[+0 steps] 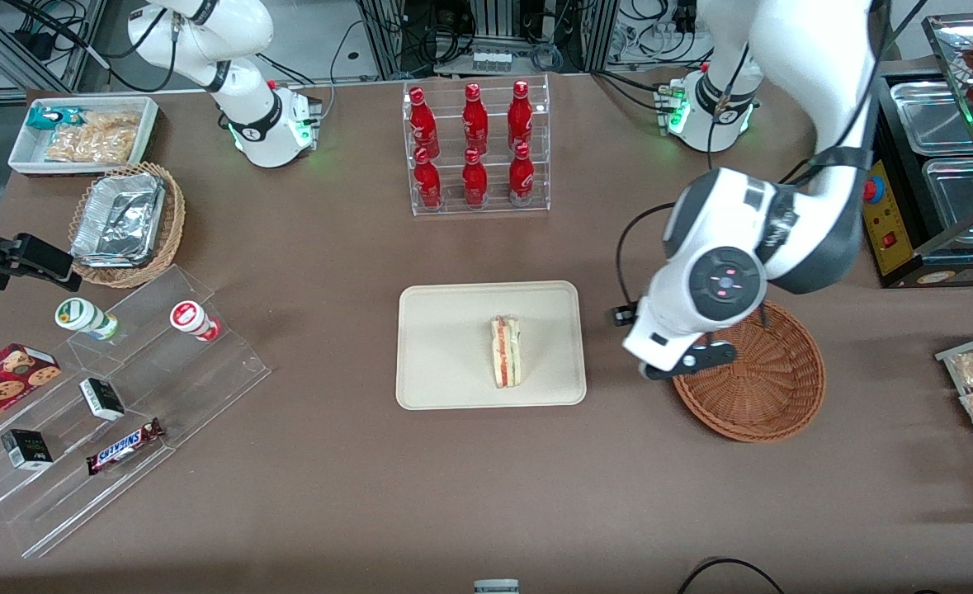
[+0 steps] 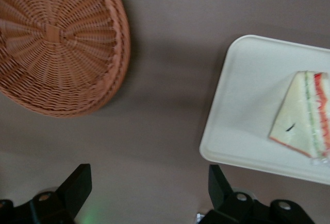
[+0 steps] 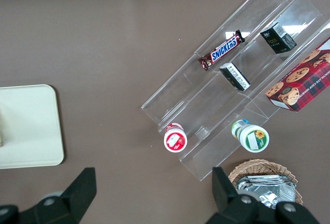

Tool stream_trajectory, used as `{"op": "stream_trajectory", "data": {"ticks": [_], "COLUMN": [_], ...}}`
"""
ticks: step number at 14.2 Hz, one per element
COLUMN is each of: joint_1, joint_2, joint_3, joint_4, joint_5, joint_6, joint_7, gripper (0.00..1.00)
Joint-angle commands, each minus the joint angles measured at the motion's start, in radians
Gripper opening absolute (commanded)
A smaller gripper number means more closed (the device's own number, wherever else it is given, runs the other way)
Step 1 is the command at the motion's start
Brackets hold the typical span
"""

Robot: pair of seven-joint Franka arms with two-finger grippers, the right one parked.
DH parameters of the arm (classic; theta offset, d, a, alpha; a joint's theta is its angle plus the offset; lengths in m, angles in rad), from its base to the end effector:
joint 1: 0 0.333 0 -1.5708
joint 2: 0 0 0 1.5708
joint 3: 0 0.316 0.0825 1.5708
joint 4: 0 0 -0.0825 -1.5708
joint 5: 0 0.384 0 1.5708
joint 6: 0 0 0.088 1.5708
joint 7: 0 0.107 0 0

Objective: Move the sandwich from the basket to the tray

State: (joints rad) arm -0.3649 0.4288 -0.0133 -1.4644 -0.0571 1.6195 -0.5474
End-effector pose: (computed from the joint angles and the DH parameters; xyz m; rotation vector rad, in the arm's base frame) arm 0.6048 -0.2453 0.4161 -3.0342 -0.2742 0.4178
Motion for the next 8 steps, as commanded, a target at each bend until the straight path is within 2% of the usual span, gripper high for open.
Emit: {"op": "stream_trajectory", "data": {"ticks": [1,3,5,8], "joint_1": [0.066,0.113,0.225,0.371], "joint_2": [-0.123,-0.194,-0.319,-0.405], "joint_3": [-0.007,-0.007,-0.043,-0.102], "joint_4": [-0.117,-0.161,-0.252,-0.257], "joint_5": [0.016,0.02,0.022,0.023], "joint_6": [0.002,-0.006,-0.003,-0.03], "joint_7": [0.121,0.182,0.306,0.515], "gripper": [1.0,1.0,1.0,1.0]}}
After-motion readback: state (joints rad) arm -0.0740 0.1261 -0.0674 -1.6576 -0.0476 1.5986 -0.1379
